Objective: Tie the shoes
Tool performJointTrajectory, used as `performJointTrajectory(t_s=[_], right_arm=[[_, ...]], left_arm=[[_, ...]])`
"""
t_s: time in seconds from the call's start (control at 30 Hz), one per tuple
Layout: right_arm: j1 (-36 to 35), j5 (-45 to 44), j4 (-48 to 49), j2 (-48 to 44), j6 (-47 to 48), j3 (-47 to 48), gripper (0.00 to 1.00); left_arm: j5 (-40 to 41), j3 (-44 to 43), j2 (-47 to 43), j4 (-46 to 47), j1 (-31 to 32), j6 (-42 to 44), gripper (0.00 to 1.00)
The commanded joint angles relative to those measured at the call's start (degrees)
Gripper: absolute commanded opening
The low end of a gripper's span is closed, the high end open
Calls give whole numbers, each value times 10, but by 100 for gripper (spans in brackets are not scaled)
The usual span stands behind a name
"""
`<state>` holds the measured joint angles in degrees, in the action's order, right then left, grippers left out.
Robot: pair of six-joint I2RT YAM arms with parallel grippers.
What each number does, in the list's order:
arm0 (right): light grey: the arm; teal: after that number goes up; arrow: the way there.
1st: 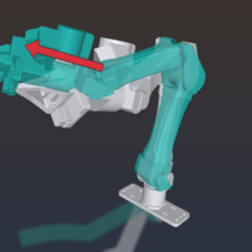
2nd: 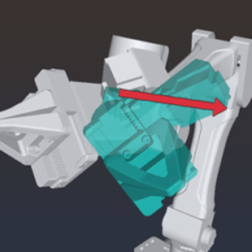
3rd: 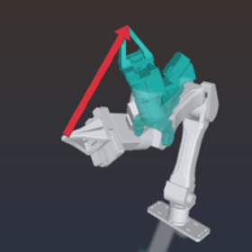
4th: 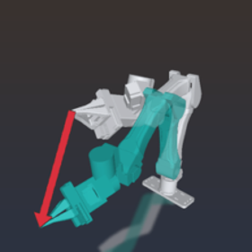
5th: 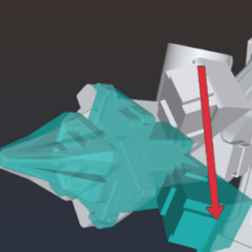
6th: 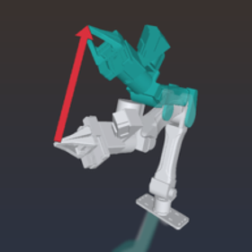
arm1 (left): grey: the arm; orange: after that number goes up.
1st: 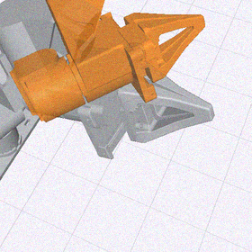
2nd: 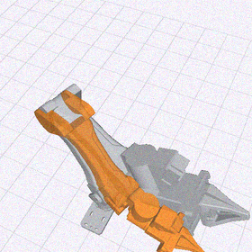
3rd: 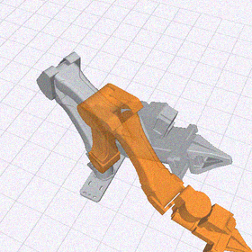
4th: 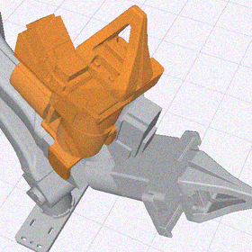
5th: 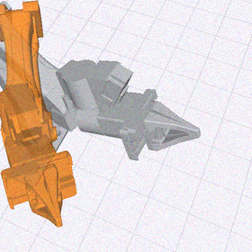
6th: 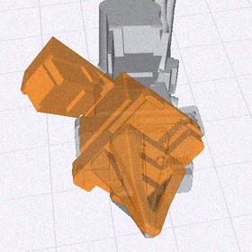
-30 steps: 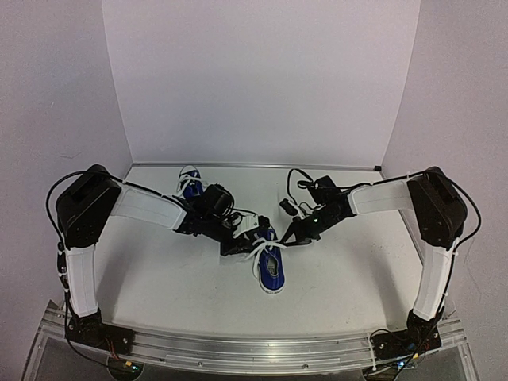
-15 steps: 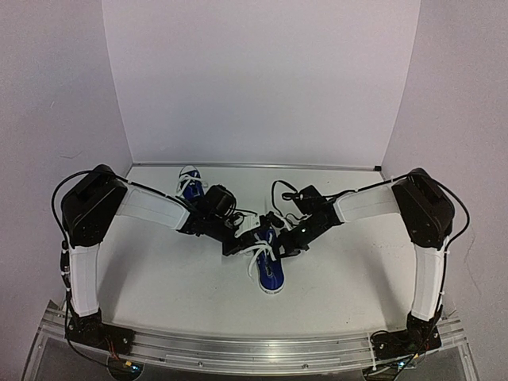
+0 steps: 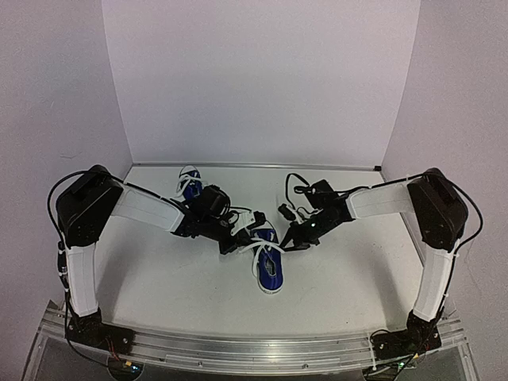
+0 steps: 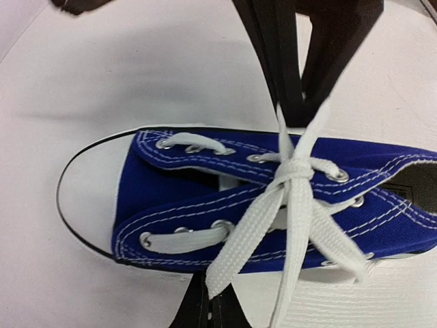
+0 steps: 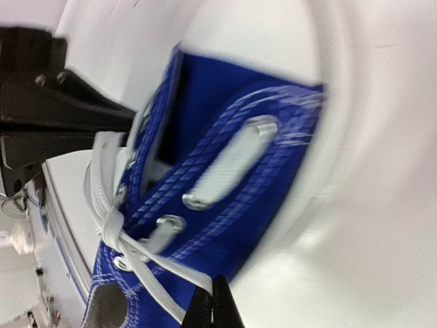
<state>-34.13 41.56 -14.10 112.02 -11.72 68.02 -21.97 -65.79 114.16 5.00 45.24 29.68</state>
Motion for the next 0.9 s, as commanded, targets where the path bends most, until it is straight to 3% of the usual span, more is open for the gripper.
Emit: performJointTrajectory(t_s=[0.0,0.5,0.87], right_arm=[[18,-97,-18,-61,-8,-11,0],[18,-221,-97,-60,32,-29,0],[32,-254,-100,-66,34,-56,0]], left_arm=[[59,17,-52,12,-6,-18,0],[121,67,-72,13,-18,27,0],[126,92,-85,29,-34,28,0]])
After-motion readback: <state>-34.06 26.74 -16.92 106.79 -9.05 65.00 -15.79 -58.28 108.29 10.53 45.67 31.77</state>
